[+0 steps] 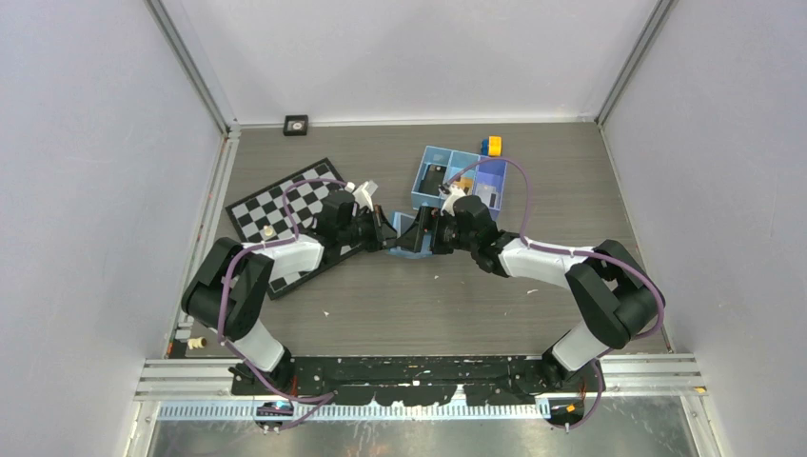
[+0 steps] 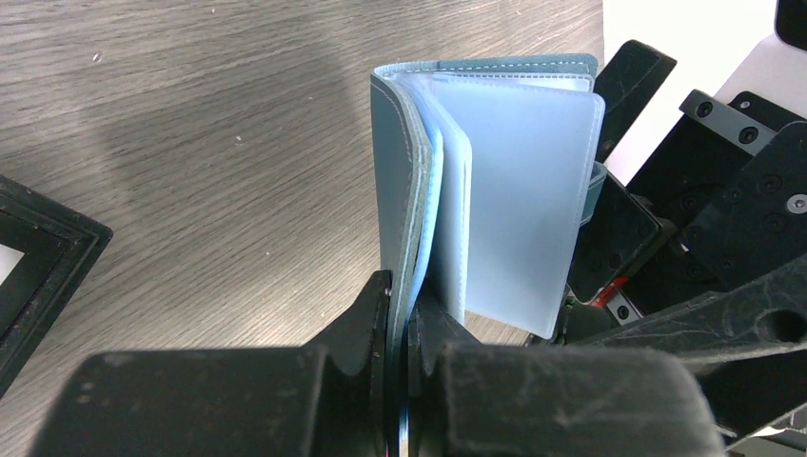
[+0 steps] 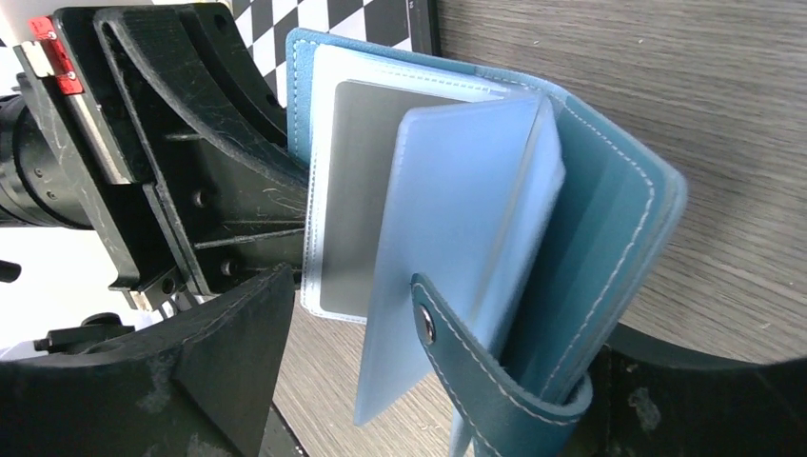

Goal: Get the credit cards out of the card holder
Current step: Remove the credit card from the card holder.

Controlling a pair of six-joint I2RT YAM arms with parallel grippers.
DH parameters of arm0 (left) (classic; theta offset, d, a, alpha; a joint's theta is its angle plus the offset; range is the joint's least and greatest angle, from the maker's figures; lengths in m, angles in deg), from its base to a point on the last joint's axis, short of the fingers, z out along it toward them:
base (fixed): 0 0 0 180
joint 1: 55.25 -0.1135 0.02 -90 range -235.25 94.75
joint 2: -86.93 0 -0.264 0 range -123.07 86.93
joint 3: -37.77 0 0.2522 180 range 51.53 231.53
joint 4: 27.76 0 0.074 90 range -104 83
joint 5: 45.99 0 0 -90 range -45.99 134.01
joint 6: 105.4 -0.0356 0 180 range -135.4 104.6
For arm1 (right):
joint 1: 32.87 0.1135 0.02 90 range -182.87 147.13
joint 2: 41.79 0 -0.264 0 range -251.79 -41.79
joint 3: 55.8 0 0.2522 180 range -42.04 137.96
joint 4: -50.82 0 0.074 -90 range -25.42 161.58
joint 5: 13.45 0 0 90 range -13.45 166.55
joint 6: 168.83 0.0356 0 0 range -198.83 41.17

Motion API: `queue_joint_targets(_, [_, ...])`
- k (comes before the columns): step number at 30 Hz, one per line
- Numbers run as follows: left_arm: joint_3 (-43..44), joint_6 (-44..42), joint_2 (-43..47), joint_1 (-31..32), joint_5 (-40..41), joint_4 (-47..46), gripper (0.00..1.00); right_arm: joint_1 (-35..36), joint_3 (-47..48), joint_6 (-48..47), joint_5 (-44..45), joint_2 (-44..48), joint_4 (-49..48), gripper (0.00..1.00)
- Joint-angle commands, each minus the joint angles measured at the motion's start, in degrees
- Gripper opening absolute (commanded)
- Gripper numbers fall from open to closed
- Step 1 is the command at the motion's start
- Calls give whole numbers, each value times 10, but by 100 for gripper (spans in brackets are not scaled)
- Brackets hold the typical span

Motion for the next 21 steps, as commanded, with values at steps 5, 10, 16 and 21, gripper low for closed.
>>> queue_joint_targets(5, [4, -1, 7, -1, -5, -17, 0, 5, 40, -23, 29, -12, 36, 78])
queue_joint_targets(10, [5, -3, 9, -1, -2, -12, 0, 9, 45, -29, 34, -13, 46, 86])
queue_joint_targets(16, [6, -4, 7, 0, -2, -10, 0, 18, 53, -39, 42, -16, 58, 89])
queue_joint_targets(21, [6, -6, 9, 0, 1, -6, 0, 24, 79, -49, 92, -28, 122, 83])
